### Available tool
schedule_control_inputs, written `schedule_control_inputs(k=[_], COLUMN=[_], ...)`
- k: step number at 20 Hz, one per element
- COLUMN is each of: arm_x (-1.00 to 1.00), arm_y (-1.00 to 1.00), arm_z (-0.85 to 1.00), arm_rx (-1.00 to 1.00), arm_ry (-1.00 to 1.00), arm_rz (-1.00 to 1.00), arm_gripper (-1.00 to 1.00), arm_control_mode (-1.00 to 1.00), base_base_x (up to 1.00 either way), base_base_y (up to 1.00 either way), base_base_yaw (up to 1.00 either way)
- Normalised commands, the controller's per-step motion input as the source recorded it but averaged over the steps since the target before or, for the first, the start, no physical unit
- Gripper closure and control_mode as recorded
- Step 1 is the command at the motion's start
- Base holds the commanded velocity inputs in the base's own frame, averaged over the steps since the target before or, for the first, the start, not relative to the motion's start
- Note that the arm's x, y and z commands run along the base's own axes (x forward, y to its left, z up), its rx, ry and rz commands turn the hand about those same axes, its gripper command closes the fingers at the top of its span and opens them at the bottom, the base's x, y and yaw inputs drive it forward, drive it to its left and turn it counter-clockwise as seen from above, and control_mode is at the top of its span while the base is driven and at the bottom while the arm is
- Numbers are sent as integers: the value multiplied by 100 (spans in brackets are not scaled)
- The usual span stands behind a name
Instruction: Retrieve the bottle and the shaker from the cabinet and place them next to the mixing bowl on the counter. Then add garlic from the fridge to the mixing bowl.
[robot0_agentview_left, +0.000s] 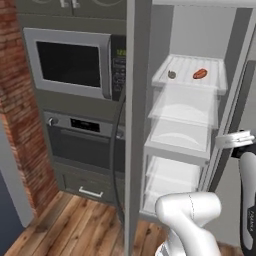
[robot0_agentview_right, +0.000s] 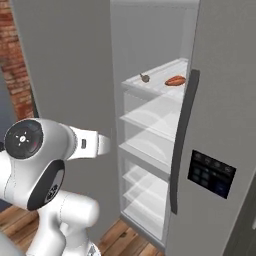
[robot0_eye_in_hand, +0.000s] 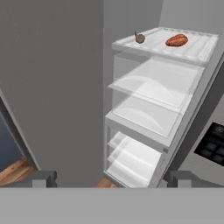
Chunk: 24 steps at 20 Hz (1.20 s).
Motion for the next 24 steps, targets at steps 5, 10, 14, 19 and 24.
schedule_control_inputs(k=[5, 10, 14, 19, 24], arm_x=[0, 0, 0, 0, 0], arm_y=[0, 0, 0, 0, 0], arm_z=[0, 0, 0, 0, 0], arm_rx=[0, 0, 0, 0, 0], arm_ry=[0, 0, 0, 0, 0], arm_rz=[0, 0, 0, 0, 0], arm_gripper=[-100, -100, -100, -100, -100], arm_control_mode=[100, 100, 100, 100, 100], base_base_x=[50, 51, 96, 34, 0], base_base_y=[-25, -17, 8, 0, 0], base_base_yaw=[-34, -21, 0, 0, 0])
